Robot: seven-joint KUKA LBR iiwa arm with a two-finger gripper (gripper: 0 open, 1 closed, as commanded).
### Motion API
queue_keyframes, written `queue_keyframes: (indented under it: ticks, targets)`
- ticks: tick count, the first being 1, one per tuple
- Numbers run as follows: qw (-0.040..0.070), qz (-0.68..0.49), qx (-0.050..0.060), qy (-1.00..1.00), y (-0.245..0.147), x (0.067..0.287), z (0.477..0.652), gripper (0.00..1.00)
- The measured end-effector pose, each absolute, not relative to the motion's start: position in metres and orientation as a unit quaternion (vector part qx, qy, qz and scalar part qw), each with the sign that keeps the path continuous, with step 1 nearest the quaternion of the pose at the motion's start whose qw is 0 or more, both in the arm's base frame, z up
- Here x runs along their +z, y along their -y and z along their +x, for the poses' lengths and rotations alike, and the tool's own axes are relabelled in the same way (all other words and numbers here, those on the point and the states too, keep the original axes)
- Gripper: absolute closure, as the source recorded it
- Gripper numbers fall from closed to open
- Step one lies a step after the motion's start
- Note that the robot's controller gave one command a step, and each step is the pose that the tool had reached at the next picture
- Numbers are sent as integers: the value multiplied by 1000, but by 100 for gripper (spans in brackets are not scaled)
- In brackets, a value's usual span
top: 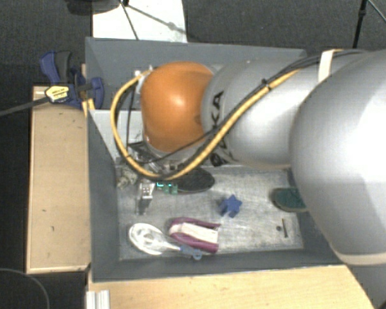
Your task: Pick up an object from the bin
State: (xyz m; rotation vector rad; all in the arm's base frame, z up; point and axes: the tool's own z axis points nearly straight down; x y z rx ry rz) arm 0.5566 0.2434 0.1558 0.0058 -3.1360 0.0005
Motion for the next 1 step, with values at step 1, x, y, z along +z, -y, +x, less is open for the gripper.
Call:
queue_keyframes:
  ticks: [1]
  targets:
    - [0, 49, 0, 999, -181, 68, 580, 0]
